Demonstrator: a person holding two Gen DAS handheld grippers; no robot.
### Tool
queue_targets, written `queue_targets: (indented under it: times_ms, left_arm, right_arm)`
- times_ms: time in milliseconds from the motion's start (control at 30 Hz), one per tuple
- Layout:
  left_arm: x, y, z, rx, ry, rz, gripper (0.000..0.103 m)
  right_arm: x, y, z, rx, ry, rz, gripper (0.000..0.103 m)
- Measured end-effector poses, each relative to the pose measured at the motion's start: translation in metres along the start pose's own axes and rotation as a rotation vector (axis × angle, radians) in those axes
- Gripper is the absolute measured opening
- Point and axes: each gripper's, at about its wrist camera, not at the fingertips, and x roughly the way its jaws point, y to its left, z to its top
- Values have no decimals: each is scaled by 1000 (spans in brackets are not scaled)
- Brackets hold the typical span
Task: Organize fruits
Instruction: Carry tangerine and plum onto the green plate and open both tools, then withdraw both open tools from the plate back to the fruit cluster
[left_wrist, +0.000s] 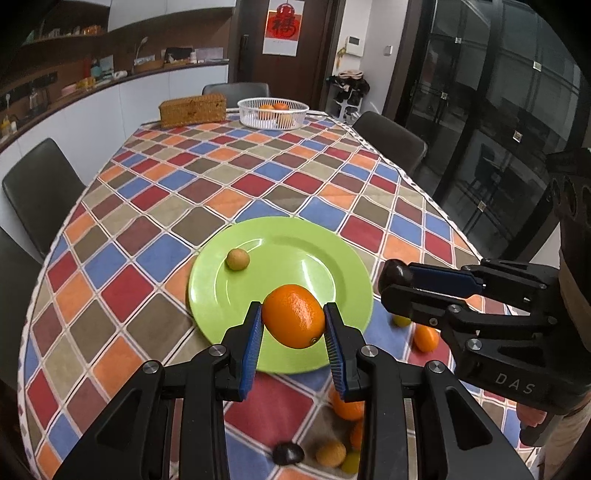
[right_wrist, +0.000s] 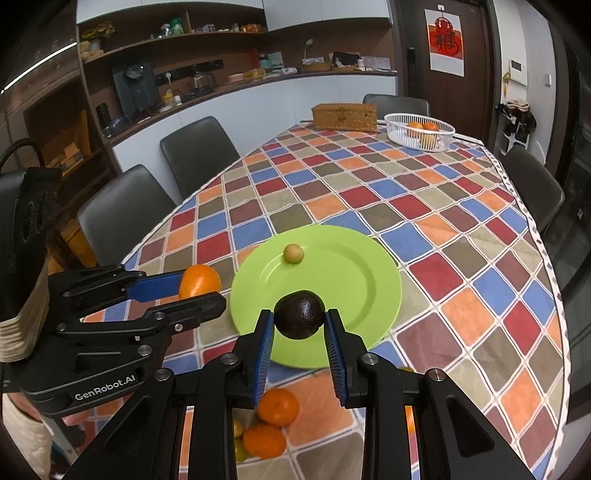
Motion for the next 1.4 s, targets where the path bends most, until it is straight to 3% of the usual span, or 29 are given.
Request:
queue_targets:
  times_ms: [267, 500, 733, 800, 833, 900, 967, 1133, 1400]
  left_arm:
    - [45, 22, 14, -27, 27, -7, 32]
    - [87, 39, 15, -45, 105, -11, 32]
    - [104, 42, 11, -46, 152, 1, 33]
    - [102, 42, 12, -43, 148, 13, 47]
    - [100, 42, 12, -41, 142, 19, 48]
    - [95, 41, 13, -32, 137, 25, 49]
    - [89, 39, 12, -22, 129, 37, 49]
    - [69, 35, 12, -10, 102, 59, 50]
    - [22, 24, 6, -1, 33, 84, 59]
  right_arm:
    - [53, -20, 11, 29, 71, 2, 29]
    - [89, -31, 16, 65, 128, 0, 29]
    - [108, -34, 16, 63, 164, -12, 29]
    - [110, -35, 16, 70, 170, -11, 29]
    - [111, -35, 15, 74, 175, -9, 30]
    - [112, -37, 15, 94, 190, 0, 31]
    - [110, -38, 13, 103, 185, 2, 38]
    - [93, -34, 10, 90, 163, -34, 39]
    - [44, -18, 11, 51, 78, -83, 48]
